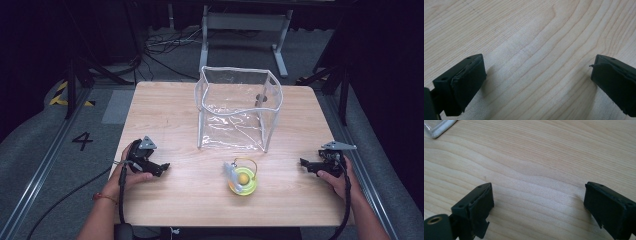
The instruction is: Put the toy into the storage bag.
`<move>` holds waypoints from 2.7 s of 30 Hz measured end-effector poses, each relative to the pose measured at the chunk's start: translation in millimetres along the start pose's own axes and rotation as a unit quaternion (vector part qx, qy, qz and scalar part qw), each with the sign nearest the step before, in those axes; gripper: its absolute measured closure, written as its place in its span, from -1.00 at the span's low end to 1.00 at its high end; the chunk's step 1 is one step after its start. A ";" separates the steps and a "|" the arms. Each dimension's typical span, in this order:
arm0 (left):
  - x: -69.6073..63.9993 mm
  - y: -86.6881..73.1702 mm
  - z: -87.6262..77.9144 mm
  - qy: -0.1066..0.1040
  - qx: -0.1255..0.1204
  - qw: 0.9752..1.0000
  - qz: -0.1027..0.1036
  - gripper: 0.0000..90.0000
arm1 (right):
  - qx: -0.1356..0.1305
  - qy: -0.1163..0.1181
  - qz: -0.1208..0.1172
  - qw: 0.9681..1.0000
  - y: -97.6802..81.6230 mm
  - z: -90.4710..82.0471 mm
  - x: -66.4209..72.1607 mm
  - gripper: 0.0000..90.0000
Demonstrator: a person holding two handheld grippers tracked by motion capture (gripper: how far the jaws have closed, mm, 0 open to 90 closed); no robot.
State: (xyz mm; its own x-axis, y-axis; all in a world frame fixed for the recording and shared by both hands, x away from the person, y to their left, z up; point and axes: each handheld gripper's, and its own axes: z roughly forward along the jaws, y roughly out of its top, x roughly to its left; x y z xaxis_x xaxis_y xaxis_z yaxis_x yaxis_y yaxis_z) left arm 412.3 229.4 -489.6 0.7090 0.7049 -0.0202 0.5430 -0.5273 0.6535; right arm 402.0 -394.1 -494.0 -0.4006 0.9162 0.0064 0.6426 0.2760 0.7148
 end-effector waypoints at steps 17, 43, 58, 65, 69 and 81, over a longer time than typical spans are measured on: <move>-1.9 -1.0 -0.8 0.007 -0.001 1.000 -0.008 -0.99 | 0.102 0.032 -0.049 0.993 10.7 -17.4 6.8 -0.63; -1.8 -0.9 -1.0 0.009 -0.001 1.000 -0.006 -0.99 | 0.113 0.124 -0.190 0.967 59.0 -56.7 92.4 -0.47; -2.1 -1.0 -1.1 0.009 0.000 1.000 -0.007 -0.99 | 0.127 0.195 -0.248 0.940 91.3 -60.9 136.6 -0.49; -2.1 -1.0 -1.1 0.010 -0.001 1.000 -0.007 -0.99 | 0.128 0.202 -0.281 0.929 105.3 -64.4 158.8 -0.46; -2.1 -1.0 -1.1 0.010 -0.001 1.000 -0.007 -0.99 | 0.130 0.207 -0.304 0.921 115.3 -66.7 174.1 -0.33; -2.0 -1.0 -1.1 0.010 -0.001 1.000 -0.006 -0.99 | 0.151 0.210 -0.352 0.900 133.5 -65.8 204.6 -0.02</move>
State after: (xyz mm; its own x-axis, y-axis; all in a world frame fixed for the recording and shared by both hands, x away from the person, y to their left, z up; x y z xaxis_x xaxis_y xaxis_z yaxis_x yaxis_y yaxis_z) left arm 409.8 229.0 -489.4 0.6926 0.7212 -0.0133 0.5512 -0.5173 0.6547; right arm 362.9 -188.9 -351.2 -0.9484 0.3104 -0.0654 0.2555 0.8696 0.4225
